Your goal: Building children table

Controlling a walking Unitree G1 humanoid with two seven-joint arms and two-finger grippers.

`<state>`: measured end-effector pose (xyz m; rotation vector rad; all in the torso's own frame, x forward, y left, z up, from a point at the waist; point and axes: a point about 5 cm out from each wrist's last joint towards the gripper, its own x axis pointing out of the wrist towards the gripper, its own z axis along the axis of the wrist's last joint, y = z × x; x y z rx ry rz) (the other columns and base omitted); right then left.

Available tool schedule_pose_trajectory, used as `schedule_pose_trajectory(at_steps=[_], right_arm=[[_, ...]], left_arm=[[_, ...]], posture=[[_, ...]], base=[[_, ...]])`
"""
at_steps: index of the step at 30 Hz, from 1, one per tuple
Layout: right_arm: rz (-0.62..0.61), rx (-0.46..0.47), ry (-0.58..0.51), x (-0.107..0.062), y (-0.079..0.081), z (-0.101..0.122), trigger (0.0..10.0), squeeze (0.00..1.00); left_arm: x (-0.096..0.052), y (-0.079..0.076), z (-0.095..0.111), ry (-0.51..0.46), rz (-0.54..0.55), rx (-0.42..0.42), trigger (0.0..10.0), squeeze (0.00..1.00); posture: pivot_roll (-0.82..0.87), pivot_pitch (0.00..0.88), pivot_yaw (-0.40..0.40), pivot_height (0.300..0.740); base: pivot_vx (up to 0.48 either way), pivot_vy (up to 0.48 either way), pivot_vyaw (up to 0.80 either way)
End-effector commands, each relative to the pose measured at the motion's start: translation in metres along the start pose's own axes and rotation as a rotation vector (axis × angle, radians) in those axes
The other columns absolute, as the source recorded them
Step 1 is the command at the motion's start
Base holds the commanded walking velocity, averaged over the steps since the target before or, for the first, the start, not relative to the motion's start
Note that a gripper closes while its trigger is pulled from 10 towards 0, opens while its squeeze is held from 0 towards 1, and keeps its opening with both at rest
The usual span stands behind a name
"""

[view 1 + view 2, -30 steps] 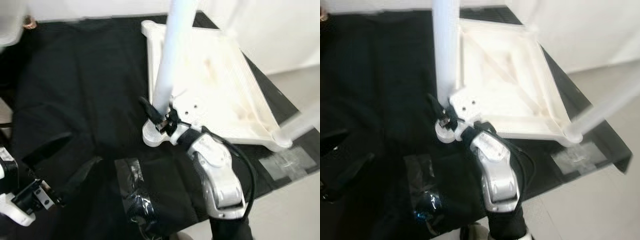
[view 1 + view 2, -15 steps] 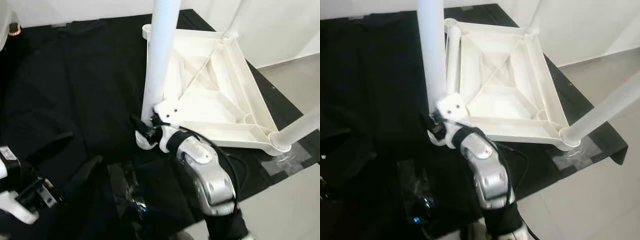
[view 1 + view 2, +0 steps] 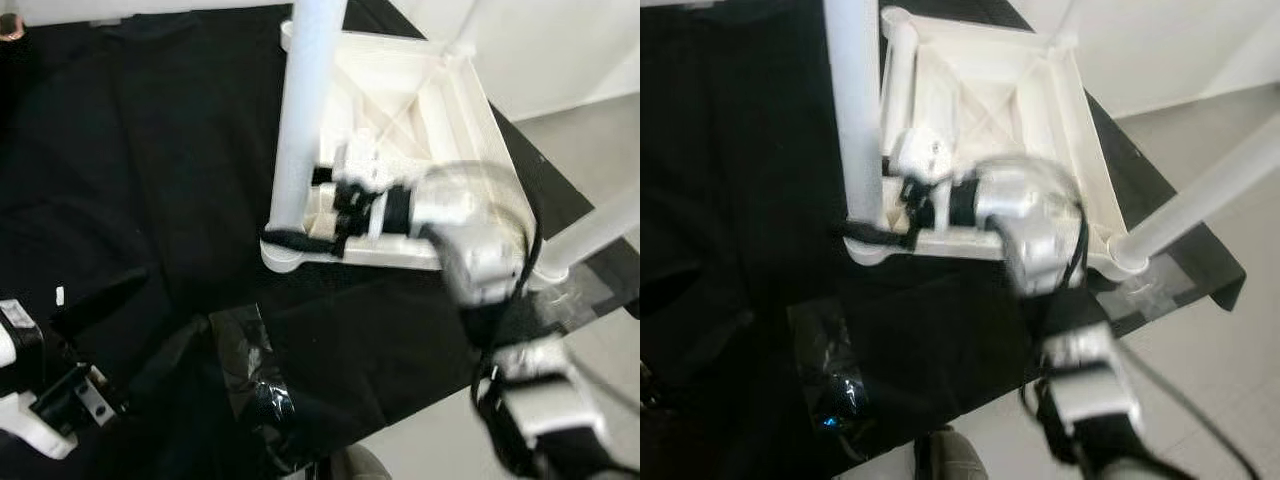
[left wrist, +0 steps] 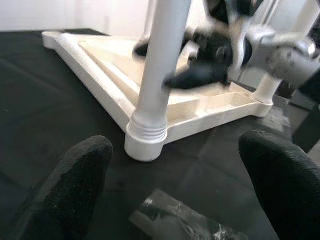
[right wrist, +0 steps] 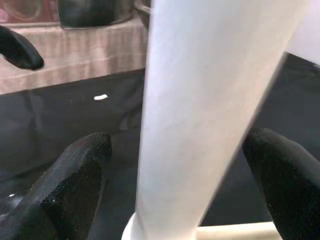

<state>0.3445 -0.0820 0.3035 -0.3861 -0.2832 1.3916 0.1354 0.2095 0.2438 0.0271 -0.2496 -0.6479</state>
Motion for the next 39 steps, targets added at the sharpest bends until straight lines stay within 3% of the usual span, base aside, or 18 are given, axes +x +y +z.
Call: schedule_pose_trajectory(at_steps=[1, 4, 7, 8, 10, 11, 22, 28, 30, 31, 32, 33, 34, 35, 36, 37, 38, 39], right_arm=[[0.030, 0.017, -0.024, -0.001, 0.000, -0.004, 10.0, 0.00], [0.055, -0.006, -0.056, -0.002, -0.019, 0.006, 10.0, 0.00], [0.048, -0.010, -0.068, -0.002, -0.026, 0.011, 10.0, 0.00], [0.051, -0.010, -0.080, -0.001, -0.028, 0.013, 8.3, 0.00], [0.064, -0.010, -0.089, -0.001, -0.030, 0.014, 8.3, 0.00], [0.074, 0.008, -0.118, 0.002, -0.033, 0.014, 0.0, 0.00], [0.158, 0.020, -0.140, 0.000, -0.030, 0.009, 0.0, 0.00], [0.178, 0.014, -0.114, -0.004, -0.021, -0.002, 0.0, 0.00], [0.018, 0.089, -0.043, 0.009, 0.015, -0.032, 0.0, 0.00], [0.018, 0.089, -0.043, 0.009, 0.015, -0.032, 0.0, 0.00], [-0.052, 0.122, -0.030, 0.014, 0.025, -0.038, 0.0, 0.00], [-0.345, 0.185, 0.089, 0.025, 0.040, -0.062, 0.0, 0.00], [-0.345, 0.185, 0.089, 0.025, 0.040, -0.062, 0.0, 0.00], [-0.574, 0.210, 0.184, 0.026, 0.051, -0.076, 0.0, 0.00], [-0.574, 0.210, 0.184, 0.026, 0.051, -0.076, 0.0, 0.00], [-0.705, 0.278, 0.258, 0.024, 0.075, -0.088, 0.0, 0.00], [-0.778, 0.280, 0.301, 0.022, 0.096, -0.092, 0.0, 0.00], [-0.778, 0.280, 0.301, 0.022, 0.096, -0.092, 0.0, 0.00]], left_arm=[[-0.001, -0.004, 0.001, 0.004, -0.010, 0.000, 10.0, 0.00], [-0.003, -0.007, 0.002, 0.009, -0.004, -0.001, 10.0, 0.00], [-0.004, -0.007, 0.003, 0.014, 0.002, 0.001, 10.0, 0.00], [-0.005, -0.007, 0.004, 0.018, 0.006, 0.002, 10.0, 0.00], [-0.006, -0.007, 0.004, 0.021, 0.008, 0.003, 10.0, 0.00], [-0.007, -0.007, 0.004, 0.027, 0.013, 0.007, 10.0, 0.00], [-0.008, -0.005, 0.006, 0.025, 0.021, 0.020, 10.0, 0.00], [-0.005, -0.003, 0.004, 0.016, 0.015, 0.020, 10.0, 0.00], [-0.004, -0.002, 0.003, 0.014, 0.010, 0.020, 10.0, 0.00], [-0.004, -0.002, 0.003, 0.014, 0.010, 0.020, 10.0, 0.00], [-0.004, -0.002, 0.002, 0.014, 0.010, 0.019, 10.0, 0.00], [-0.005, -0.001, 0.002, 0.015, 0.009, 0.019, 10.0, 0.00], [-0.005, -0.001, 0.002, 0.015, 0.009, 0.019, 10.0, 0.00], [-0.005, 0.000, 0.002, 0.015, 0.009, 0.019, 10.0, 0.00], [-0.005, 0.000, 0.002, 0.015, 0.009, 0.019, 10.0, 0.00], [-0.004, 0.001, 0.002, 0.014, 0.007, 0.021, 10.0, 0.00], [-0.002, 0.003, 0.002, 0.008, 0.001, 0.024, 10.0, 0.00], [-0.002, 0.003, 0.002, 0.008, 0.001, 0.024, 10.0, 0.00]], posture=[[0.20, 0.347, -0.168, 0.740], [0.22, 0.362, -0.172, 0.740], [0.23, 0.367, -0.172, 0.740], [0.23, 0.367, -0.172, 0.740], [0.23, 0.367, -0.172, 0.740], [0.23, 0.370, -0.172, 0.740], [0.23, 0.356, -0.172, 0.740], [0.21, 0.344, -0.174, 0.740], [0.19, 0.326, -0.183, 0.740], [0.19, 0.326, -0.183, 0.740], [0.19, 0.325, -0.181, 0.740], [0.19, 0.321, -0.173, 0.740], [0.19, 0.321, -0.173, 0.740], [0.19, 0.321, -0.173, 0.740], [0.19, 0.321, -0.173, 0.740], [0.18, 0.320, -0.161, 0.740], [0.19, 0.317, -0.155, 0.740], [0.19, 0.317, -0.155, 0.740]], base=[[0.000, 0.000, 0.00], [0.000, 0.000, 0.00], [0.000, 0.000, 0.00], [0.000, 0.000, 0.00], [0.000, 0.000, 0.00], [0.000, 0.000, 0.00], [0.000, 0.000, 0.00], [0.000, 0.000, 0.00], [0.000, 0.000, 0.00], [0.000, 0.000, 0.00], [0.000, 0.000, 0.00], [0.000, 0.000, 0.00], [0.000, 0.000, 0.00], [0.000, 0.000, 0.00], [0.000, 0.000, 0.00], [0.000, 0.000, 0.00], [0.000, 0.000, 0.00], [0.000, 0.000, 0.00]])
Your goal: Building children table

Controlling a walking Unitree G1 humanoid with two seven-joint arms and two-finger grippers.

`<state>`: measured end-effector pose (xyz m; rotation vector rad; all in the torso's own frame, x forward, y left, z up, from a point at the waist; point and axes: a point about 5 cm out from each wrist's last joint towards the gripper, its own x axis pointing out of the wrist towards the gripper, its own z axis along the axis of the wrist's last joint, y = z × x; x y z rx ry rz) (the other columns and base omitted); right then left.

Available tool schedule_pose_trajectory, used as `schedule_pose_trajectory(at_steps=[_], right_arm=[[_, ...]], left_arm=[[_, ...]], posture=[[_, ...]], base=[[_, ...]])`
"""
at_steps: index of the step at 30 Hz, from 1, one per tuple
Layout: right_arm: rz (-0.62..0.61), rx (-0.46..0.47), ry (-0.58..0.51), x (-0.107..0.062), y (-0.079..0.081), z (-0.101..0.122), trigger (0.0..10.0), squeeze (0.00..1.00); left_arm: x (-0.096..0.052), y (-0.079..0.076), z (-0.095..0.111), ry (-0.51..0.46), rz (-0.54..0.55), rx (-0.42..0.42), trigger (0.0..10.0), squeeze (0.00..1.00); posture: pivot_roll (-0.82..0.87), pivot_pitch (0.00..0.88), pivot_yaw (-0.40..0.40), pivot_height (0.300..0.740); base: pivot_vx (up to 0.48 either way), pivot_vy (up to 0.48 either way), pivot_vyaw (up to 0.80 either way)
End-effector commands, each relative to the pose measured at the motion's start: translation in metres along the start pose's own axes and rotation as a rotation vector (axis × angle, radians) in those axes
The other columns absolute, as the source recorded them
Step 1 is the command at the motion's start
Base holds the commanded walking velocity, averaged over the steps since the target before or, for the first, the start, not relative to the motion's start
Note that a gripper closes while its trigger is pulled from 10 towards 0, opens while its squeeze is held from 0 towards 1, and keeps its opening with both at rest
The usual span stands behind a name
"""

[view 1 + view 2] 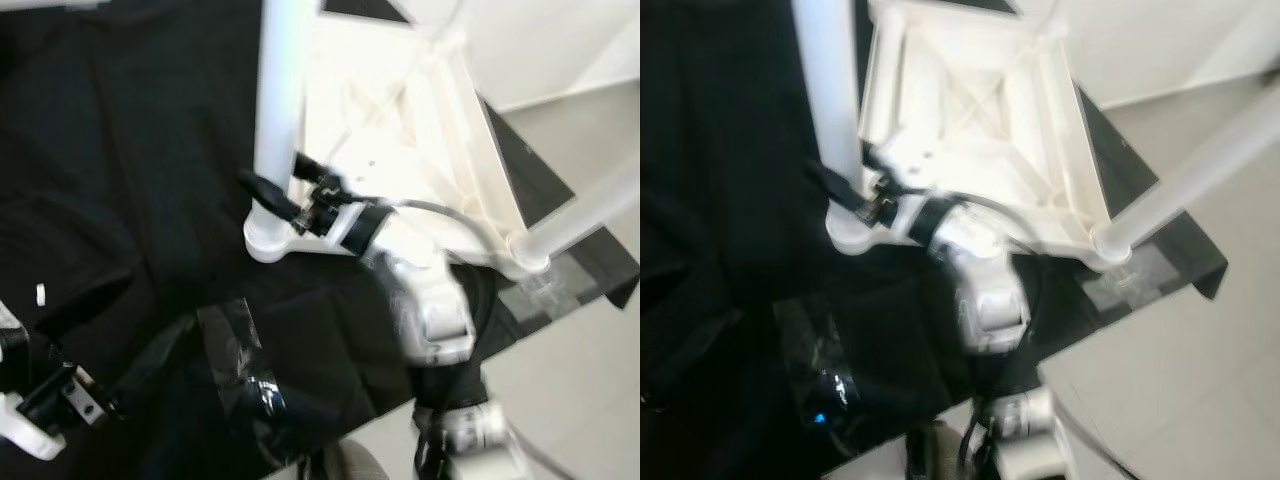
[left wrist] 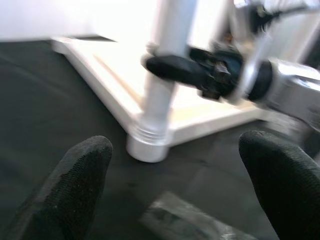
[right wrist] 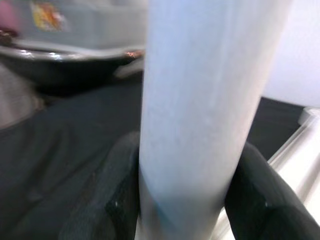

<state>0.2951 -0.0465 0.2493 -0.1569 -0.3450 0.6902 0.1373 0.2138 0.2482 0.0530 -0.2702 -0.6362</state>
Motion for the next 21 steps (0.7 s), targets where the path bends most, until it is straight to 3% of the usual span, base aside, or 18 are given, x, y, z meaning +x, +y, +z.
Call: schedule_pose_trajectory(at_steps=[1, 6, 10, 11, 13, 14, 16, 17, 18, 19, 21], right_arm=[[-0.101, 0.050, 0.368, -0.026, 0.012, -0.068, 0.0, 0.00], [-0.128, 0.028, 0.346, -0.018, 0.013, -0.060, 0.0, 0.00], [-0.129, 0.078, 0.341, -0.014, 0.023, -0.049, 0.0, 0.00], [-0.134, 0.096, 0.348, -0.013, 0.026, -0.046, 5.0, 0.00], [-0.138, 0.106, 0.353, -0.013, 0.027, -0.044, 5.0, 0.00], [-0.141, 0.109, 0.349, -0.012, 0.025, -0.042, 10.0, 0.00], [-0.138, 0.094, 0.336, -0.011, 0.023, -0.038, 10.0, 0.00], [-0.136, 0.077, 0.331, -0.009, 0.018, -0.036, 10.0, 0.78], [-0.143, 0.070, 0.323, -0.008, 0.013, -0.034, 10.0, 0.78], [-0.127, 0.054, 0.298, -0.004, 0.006, -0.030, 10.0, 1.00], [-0.116, 0.046, 0.280, -0.002, 0.001, -0.027, 10.0, 1.00]], left_arm=[[0.000, 0.000, -0.002, 0.011, -0.013, -0.006, 10.0, 0.00], [0.006, 0.001, -0.004, -0.006, -0.033, -0.010, 10.0, 0.00], [0.008, 0.002, -0.004, -0.013, -0.037, -0.006, 10.0, 0.00], [0.008, 0.002, -0.004, -0.013, -0.037, -0.006, 10.0, 0.00], [0.008, 0.002, -0.005, -0.014, -0.037, -0.006, 10.0, 0.00], [0.008, 0.002, -0.005, -0.013, -0.039, -0.006, 10.0, 0.00], [0.008, 0.002, -0.005, -0.014, -0.040, -0.006, 10.0, 0.00], [0.008, 0.002, -0.005, -0.013, -0.041, -0.007, 10.0, 0.00], [0.008, 0.002, -0.005, -0.012, -0.042, -0.007, 10.0, 0.00], [0.008, 0.002, -0.005, -0.011, -0.041, -0.008, 10.0, 0.00], [0.008, 0.001, -0.005, -0.011, -0.041, -0.008, 10.0, 0.00]], posture=[[0.17, 0.303, -0.145, 0.740], [0.17, 0.281, -0.145, 0.740], [0.17, 0.278, -0.146, 0.740], [0.17, 0.279, -0.147, 0.740], [0.17, 0.279, -0.147, 0.740], [0.17, 0.279, -0.147, 0.740], [0.17, 0.279, -0.147, 0.740], [0.17, 0.282, -0.148, 0.740], [0.17, 0.282, -0.148, 0.740], [0.17, 0.283, -0.149, 0.740], [0.17, 0.283, -0.149, 0.740]], base=[[0.000, 0.000, 0.00], [0.000, 0.000, 0.00], [0.000, 0.000, 0.00], [0.000, 0.000, 0.00], [0.000, 0.000, 0.00], [0.000, 0.000, 0.00], [0.000, 0.000, 0.00], [0.000, 0.000, 0.00], [0.000, 0.000, 0.00], [0.000, 0.000, 0.00], [0.000, 0.000, 0.00]])
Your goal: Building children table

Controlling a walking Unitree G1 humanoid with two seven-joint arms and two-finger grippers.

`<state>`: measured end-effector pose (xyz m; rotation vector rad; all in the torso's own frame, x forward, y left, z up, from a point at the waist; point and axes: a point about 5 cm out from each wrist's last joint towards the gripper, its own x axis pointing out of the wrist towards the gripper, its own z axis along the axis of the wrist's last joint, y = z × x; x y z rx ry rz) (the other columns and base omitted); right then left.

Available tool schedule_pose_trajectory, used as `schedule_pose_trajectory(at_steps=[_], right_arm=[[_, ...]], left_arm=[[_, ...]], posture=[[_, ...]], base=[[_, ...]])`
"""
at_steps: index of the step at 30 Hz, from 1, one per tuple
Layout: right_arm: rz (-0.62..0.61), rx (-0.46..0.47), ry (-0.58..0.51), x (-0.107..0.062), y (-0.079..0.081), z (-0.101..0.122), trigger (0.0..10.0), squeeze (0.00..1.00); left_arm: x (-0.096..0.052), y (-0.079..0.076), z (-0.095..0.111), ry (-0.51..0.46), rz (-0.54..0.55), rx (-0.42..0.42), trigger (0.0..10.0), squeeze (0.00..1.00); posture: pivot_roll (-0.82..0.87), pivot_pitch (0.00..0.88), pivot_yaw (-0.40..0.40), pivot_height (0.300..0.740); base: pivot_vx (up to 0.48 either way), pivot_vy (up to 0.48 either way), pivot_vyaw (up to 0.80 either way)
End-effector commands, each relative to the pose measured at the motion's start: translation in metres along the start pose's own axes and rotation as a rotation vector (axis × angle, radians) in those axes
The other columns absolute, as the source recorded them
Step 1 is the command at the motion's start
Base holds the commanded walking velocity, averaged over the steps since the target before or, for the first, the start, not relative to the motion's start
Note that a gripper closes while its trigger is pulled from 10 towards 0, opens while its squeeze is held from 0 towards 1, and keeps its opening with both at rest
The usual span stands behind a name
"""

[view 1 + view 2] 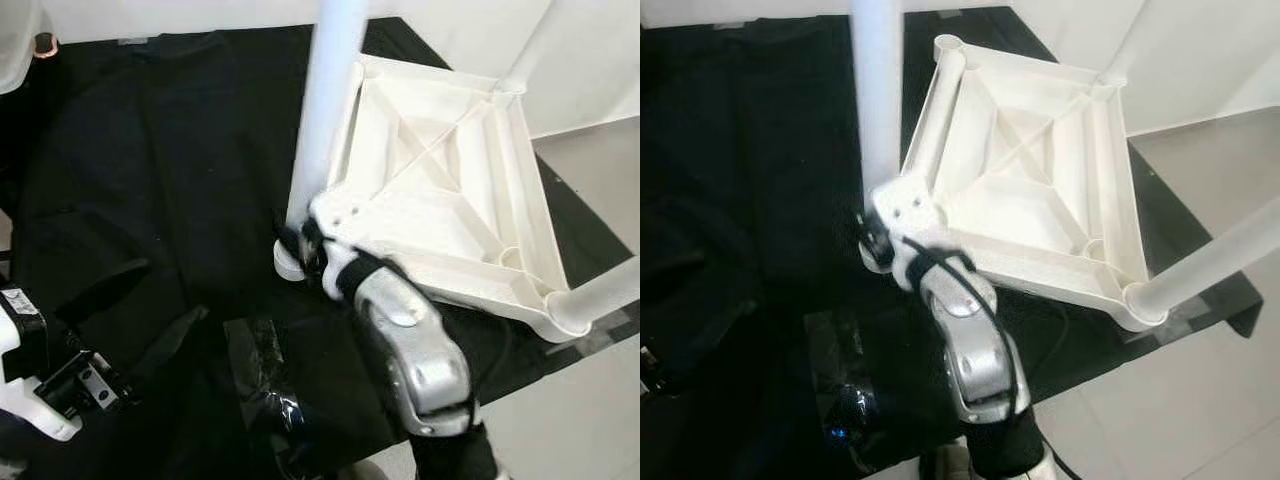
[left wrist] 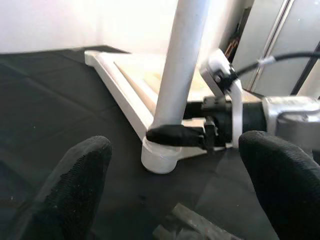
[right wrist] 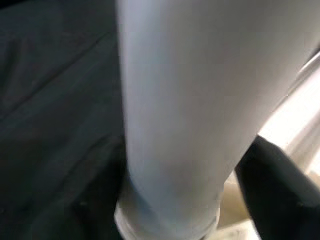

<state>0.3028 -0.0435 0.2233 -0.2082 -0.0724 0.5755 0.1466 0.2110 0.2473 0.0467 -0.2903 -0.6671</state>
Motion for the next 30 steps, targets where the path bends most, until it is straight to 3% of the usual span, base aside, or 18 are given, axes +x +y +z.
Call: schedule_pose_trajectory(at_steps=[1, 3, 5, 8, 9, 10, 20, 21, 22, 23, 30], right_arm=[[0.000, 0.013, -0.045, 0.002, -0.010, 0.006, 10.0, 1.00], [0.070, -0.001, -0.096, 0.008, -0.016, 0.014, 10.0, 1.00], [0.233, -0.139, -0.181, 0.016, -0.037, 0.036, 10.0, 1.00], [0.302, -0.207, -0.203, 0.019, -0.049, 0.046, 10.0, 1.00], [0.361, -0.242, -0.218, 0.018, -0.053, 0.052, 10.0, 0.05], [0.410, -0.260, -0.232, 0.018, -0.056, 0.057, 10.0, 0.00], [0.640, -0.260, -0.334, 0.026, -0.080, 0.086, 10.0, 0.00], [0.656, -0.245, -0.346, 0.028, -0.083, 0.089, 2.5, 0.00], [0.665, -0.236, -0.355, 0.030, -0.085, 0.091, 2.5, 0.00], [0.694, -0.231, -0.361, 0.030, -0.087, 0.091, 0.0, 0.00], [0.717, -0.178, -0.375, 0.032, -0.093, 0.089, 0.0, 0.00]], left_arm=[[-0.001, -0.002, -0.002, 0.011, -0.011, -0.005, 10.0, 0.00], [0.000, -0.002, -0.002, 0.011, -0.012, -0.006, 10.0, 0.00], [0.000, -0.003, -0.002, 0.010, -0.012, -0.009, 10.0, 0.00], [0.000, -0.004, -0.002, 0.011, -0.012, -0.010, 10.0, 0.00], [0.000, -0.005, -0.002, 0.011, -0.012, -0.011, 10.0, 0.00], [0.000, -0.006, -0.002, 0.012, -0.012, -0.013, 10.0, 0.00], [-0.004, -0.009, -0.001, 0.025, -0.008, -0.019, 10.0, 0.00], [-0.004, -0.010, -0.001, 0.026, -0.007, -0.019, 10.0, 0.00], [-0.004, -0.010, -0.001, 0.027, -0.007, -0.019, 10.0, 0.00], [-0.005, -0.011, -0.001, 0.030, -0.006, -0.017, 10.0, 0.00], [-0.006, -0.010, 0.000, 0.038, -0.003, -0.012, 10.0, 0.00]], posture=[[0.17, 0.287, -0.150, 0.740], [0.17, 0.288, -0.150, 0.740], [0.17, 0.291, -0.151, 0.740], [0.18, 0.293, -0.152, 0.740], [0.18, 0.298, -0.157, 0.740], [0.18, 0.298, -0.157, 0.740], [0.19, 0.320, -0.160, 0.740], [0.20, 0.324, -0.162, 0.740], [0.20, 0.324, -0.162, 0.740], [0.21, 0.325, -0.165, 0.740], [0.21, 0.325, -0.161, 0.740]], base=[[0.000, 0.000, 0.00], [0.000, 0.000, 0.00], [0.000, 0.000, 0.00], [0.000, 0.000, 0.00], [0.000, 0.000, 0.00], [0.000, 0.000, 0.00], [0.000, 0.000, 0.00], [0.000, 0.000, 0.00], [0.000, 0.000, 0.00], [0.000, 0.000, 0.00], [0.000, 0.000, 0.00]])
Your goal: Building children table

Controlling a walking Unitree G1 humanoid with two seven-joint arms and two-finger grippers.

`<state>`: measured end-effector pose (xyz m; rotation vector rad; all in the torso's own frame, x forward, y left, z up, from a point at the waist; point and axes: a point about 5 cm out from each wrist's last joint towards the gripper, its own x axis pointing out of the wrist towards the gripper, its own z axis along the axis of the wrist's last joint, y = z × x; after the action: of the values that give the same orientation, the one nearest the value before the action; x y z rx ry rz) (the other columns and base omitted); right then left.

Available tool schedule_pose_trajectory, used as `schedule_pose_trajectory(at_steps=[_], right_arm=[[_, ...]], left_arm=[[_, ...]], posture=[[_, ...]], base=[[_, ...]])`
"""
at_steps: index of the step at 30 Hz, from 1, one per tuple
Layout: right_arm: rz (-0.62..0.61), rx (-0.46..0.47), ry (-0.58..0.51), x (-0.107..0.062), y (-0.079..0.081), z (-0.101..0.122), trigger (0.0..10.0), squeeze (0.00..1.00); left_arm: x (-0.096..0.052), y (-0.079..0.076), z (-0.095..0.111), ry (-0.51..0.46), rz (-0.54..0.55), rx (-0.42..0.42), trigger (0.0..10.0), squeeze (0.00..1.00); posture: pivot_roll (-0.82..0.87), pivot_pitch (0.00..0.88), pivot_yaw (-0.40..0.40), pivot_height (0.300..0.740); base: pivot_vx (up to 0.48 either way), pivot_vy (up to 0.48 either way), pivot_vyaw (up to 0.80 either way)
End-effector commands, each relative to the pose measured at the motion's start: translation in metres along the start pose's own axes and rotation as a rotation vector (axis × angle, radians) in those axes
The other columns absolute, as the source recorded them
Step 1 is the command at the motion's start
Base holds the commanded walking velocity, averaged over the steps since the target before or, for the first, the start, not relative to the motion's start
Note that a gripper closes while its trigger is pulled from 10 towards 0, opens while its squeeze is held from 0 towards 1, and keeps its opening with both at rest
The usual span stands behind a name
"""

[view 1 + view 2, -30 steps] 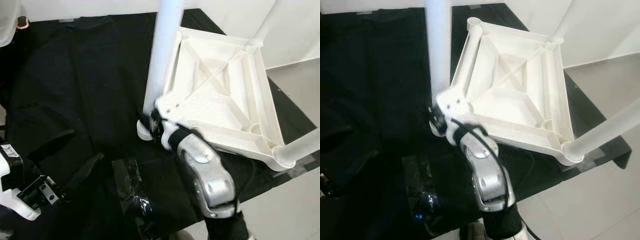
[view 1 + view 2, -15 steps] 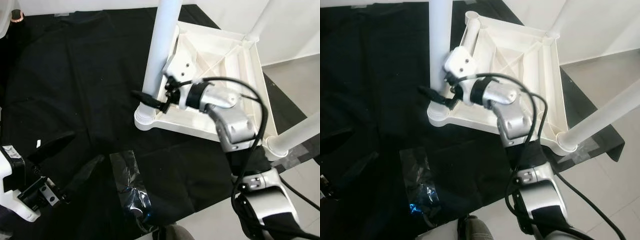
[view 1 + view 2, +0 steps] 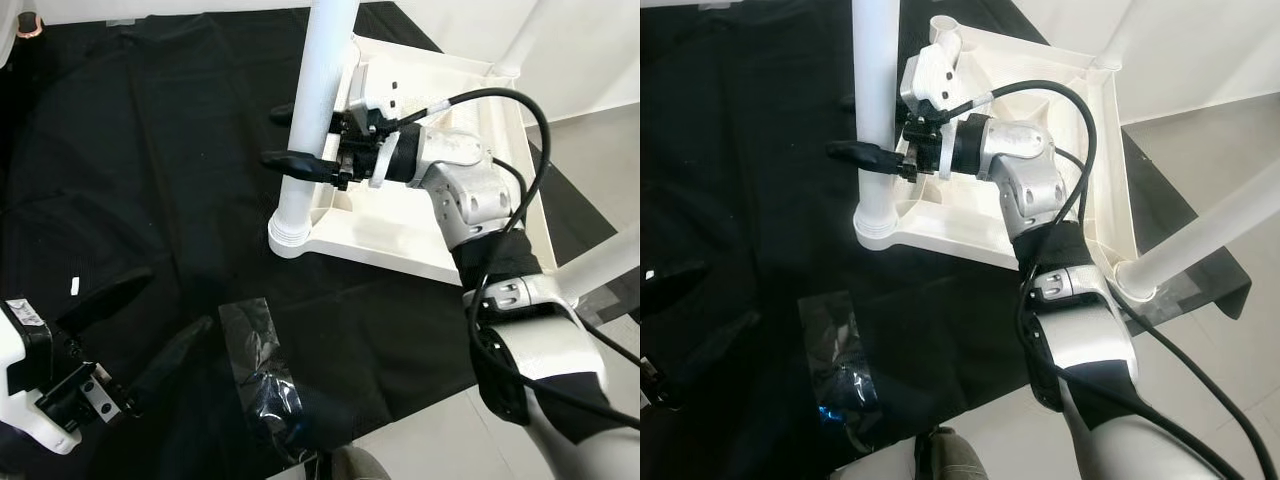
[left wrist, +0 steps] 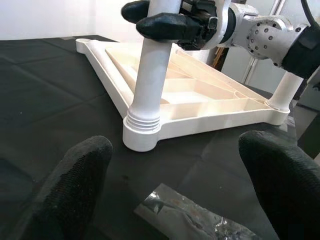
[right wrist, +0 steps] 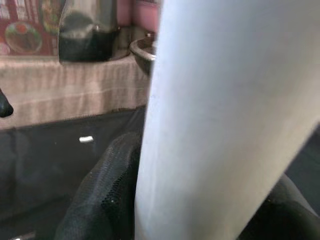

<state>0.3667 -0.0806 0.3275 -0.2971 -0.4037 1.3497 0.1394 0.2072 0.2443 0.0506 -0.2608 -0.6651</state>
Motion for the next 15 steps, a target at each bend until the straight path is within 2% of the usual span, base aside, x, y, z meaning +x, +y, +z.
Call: schedule_pose_trajectory(at_steps=[1, 6, 8, 9, 10, 11, 12, 13, 14, 15], right_arm=[[-0.023, -0.008, -0.016, -0.006, -0.005, 0.001, 0.0, 0.00], [-0.057, 0.049, -0.032, -0.007, 0.000, -0.015, 0.0, 0.00], [-0.057, 0.049, -0.032, -0.007, 0.000, -0.015, 0.0, 0.00], [-0.194, 0.079, 0.018, -0.002, 0.007, -0.033, 0.0, 0.00], [-0.194, 0.079, 0.018, -0.002, 0.007, -0.033, 0.0, 0.00], [-0.397, 0.106, 0.077, 0.005, 0.011, -0.049, 0.0, 0.00], [-0.397, 0.106, 0.077, 0.005, 0.011, -0.049, 0.0, 0.00], [-0.692, 0.188, 0.181, 0.004, 0.029, -0.073, 0.0, 0.00], [-0.692, 0.188, 0.181, 0.004, 0.029, -0.073, 0.0, 0.00], [-0.832, 0.186, 0.244, 0.006, 0.057, -0.083, 0.0, 0.00]], left_arm=[[-0.002, -0.002, 0.001, 0.010, -0.004, -0.006, 10.0, 0.00], [-0.001, -0.002, 0.001, 0.011, -0.008, -0.006, 10.0, 0.00], [-0.001, -0.002, 0.001, 0.011, -0.008, -0.006, 10.0, 0.00], [-0.002, -0.002, 0.000, 0.013, -0.007, -0.005, 10.0, 0.00], [-0.002, -0.002, 0.000, 0.013, -0.007, -0.005, 10.0, 0.00], [-0.003, -0.001, 0.000, 0.014, -0.006, -0.004, 10.0, 0.00], [-0.003, -0.001, 0.000, 0.014, -0.006, -0.004, 10.0, 0.00], [-0.003, -0.001, 0.000, 0.016, -0.004, -0.004, 10.0, 0.00], [-0.003, -0.001, 0.000, 0.016, -0.004, -0.004, 10.0, 0.00], [-0.003, 0.001, 0.000, 0.016, -0.003, -0.002, 10.0, 0.00]], posture=[[0.21, 0.325, -0.161, 0.740], [0.20, 0.322, -0.160, 0.740], [0.20, 0.322, -0.160, 0.740], [0.20, 0.317, -0.163, 0.740], [0.20, 0.317, -0.163, 0.740], [0.19, 0.313, -0.161, 0.740], [0.19, 0.313, -0.161, 0.740], [0.18, 0.312, -0.160, 0.740], [0.18, 0.312, -0.160, 0.740], [0.19, 0.318, -0.155, 0.740]], base=[[0.000, 0.000, 0.00], [0.000, 0.000, 0.00], [0.000, 0.000, 0.00], [0.000, 0.000, 0.00], [0.000, 0.000, 0.00], [0.000, 0.000, 0.00], [0.000, 0.000, 0.00], [0.000, 0.000, 0.00], [0.000, 0.000, 0.00], [0.000, 0.000, 0.00]])
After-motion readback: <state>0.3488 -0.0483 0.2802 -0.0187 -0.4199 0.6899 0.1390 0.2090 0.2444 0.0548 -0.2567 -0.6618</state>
